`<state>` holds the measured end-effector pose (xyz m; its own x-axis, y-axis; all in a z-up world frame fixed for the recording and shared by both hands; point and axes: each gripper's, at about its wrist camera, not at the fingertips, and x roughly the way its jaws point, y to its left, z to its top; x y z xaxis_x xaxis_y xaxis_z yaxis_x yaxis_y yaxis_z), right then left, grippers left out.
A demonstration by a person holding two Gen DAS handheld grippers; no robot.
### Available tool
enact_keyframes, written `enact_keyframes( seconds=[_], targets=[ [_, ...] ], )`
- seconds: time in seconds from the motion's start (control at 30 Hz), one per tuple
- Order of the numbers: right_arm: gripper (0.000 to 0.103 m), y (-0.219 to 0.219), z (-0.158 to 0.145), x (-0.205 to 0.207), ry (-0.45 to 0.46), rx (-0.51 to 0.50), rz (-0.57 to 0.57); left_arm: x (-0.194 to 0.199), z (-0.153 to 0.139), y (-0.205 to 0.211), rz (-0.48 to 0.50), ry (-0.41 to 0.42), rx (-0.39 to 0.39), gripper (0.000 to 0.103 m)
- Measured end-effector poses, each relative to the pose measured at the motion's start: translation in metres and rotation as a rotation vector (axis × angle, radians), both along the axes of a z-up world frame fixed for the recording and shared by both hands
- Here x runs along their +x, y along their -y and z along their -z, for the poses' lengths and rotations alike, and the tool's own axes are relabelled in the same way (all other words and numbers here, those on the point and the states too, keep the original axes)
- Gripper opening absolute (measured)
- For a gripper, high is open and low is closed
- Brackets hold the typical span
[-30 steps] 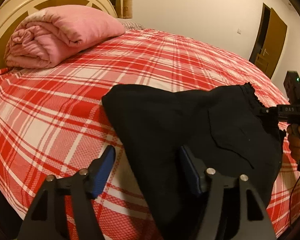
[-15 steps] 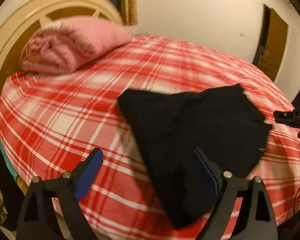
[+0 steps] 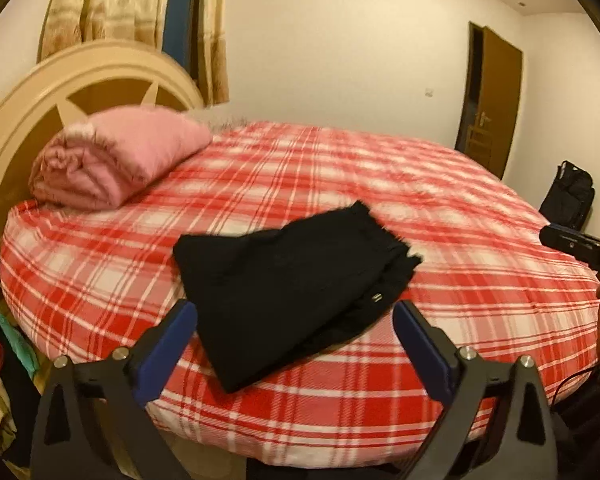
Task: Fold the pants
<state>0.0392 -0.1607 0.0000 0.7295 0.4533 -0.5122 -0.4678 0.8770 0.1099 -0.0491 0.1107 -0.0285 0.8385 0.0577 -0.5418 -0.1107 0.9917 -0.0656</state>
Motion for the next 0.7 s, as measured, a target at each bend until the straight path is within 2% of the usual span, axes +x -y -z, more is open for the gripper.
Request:
enact_keyframes(
  seconds=[0.07, 0.3, 0.7],
  targets=[
    [0.071, 0.000, -0.008, -0.012, 0.044, -0.006, 0.005, -0.003, -0.008, 0.007, 0.006, 0.023, 0.016, 0.101],
    [0.072, -0.009, -0.015, -0.039, 0.137, -0.028, -0.017, -0.013, -0.019, 0.024, 0.010, 0.063, 0.072, 0.103],
    [0.072, -0.021, -0.011, -0.054, 0.183, -0.078, -0.046, -0.015, -0.020, 0.022, -0.005, 0.069, 0.077, 0.103]
  ],
)
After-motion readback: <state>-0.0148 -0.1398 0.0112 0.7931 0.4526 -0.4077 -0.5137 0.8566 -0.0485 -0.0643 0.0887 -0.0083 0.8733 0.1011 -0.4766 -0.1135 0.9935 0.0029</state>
